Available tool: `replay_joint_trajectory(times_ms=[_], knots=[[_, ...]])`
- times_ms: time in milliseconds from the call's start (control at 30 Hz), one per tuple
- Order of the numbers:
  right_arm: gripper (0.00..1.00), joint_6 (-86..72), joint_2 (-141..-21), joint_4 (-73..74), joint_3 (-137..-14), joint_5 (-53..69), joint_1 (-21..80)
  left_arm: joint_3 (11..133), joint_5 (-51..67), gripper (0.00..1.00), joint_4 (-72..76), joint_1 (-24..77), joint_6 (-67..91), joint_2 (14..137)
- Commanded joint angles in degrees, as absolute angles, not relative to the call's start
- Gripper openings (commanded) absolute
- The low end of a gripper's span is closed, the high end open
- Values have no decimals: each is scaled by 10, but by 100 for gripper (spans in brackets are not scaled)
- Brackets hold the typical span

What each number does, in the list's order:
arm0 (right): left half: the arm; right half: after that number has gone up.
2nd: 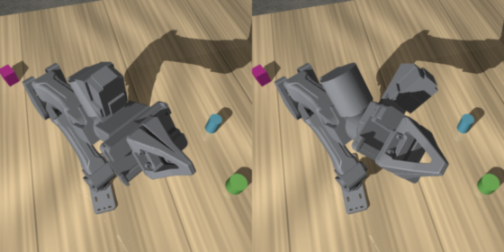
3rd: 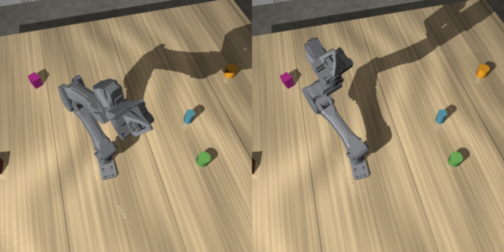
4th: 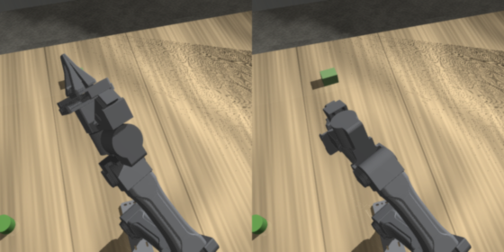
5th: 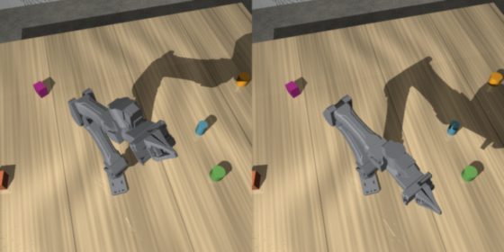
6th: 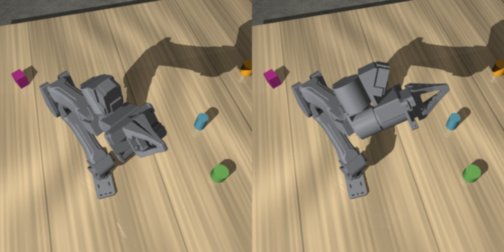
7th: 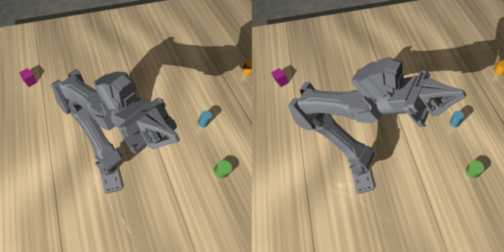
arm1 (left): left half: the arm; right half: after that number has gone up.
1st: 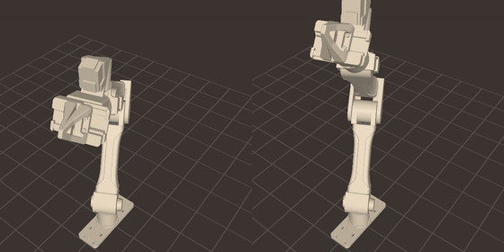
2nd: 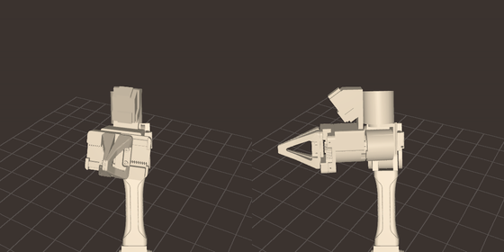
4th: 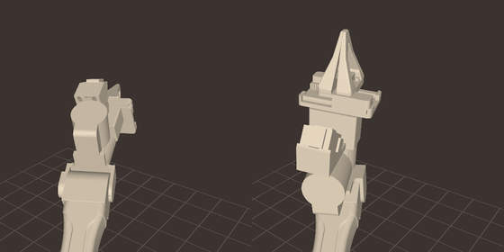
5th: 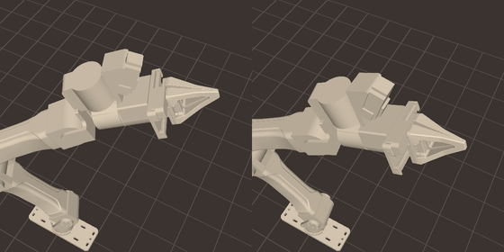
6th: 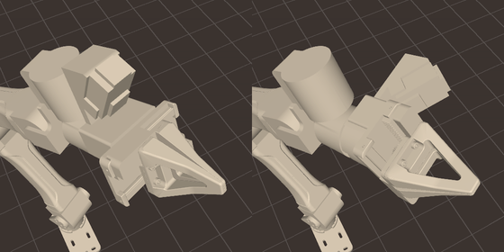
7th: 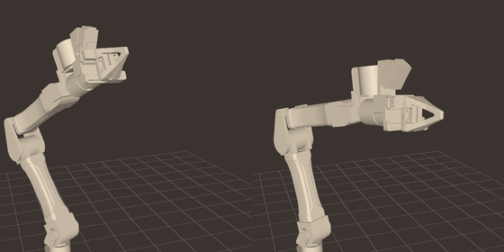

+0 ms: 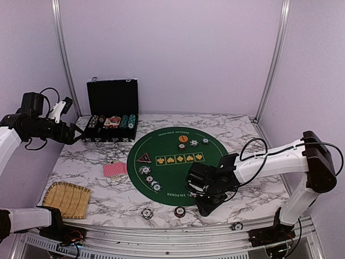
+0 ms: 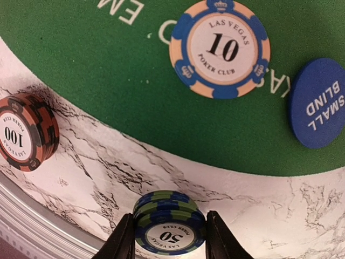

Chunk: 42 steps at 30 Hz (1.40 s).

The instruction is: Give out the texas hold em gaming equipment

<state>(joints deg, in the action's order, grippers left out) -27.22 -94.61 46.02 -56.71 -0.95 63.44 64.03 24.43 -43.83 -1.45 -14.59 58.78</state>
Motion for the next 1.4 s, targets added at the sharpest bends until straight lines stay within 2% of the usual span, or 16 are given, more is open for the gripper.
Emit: replay_joint_trajectory(times_ms=[0,600,867,1100,1367], knots=[[35,-273,-943,458,-573,-6,631,654,244,99,-450,-16,-151,582],[28,-252,-911,535,-645,-47,605,654,247,99,-449,-16,-152,587],[25,-197,-940,513,-690,-72,485,643,238,99,-453,-16,-168,587],[24,-159,-1010,469,-738,-71,394,638,227,99,-465,-17,-186,591],[24,-140,-1026,431,-711,-68,308,629,235,99,-471,-16,-202,591]])
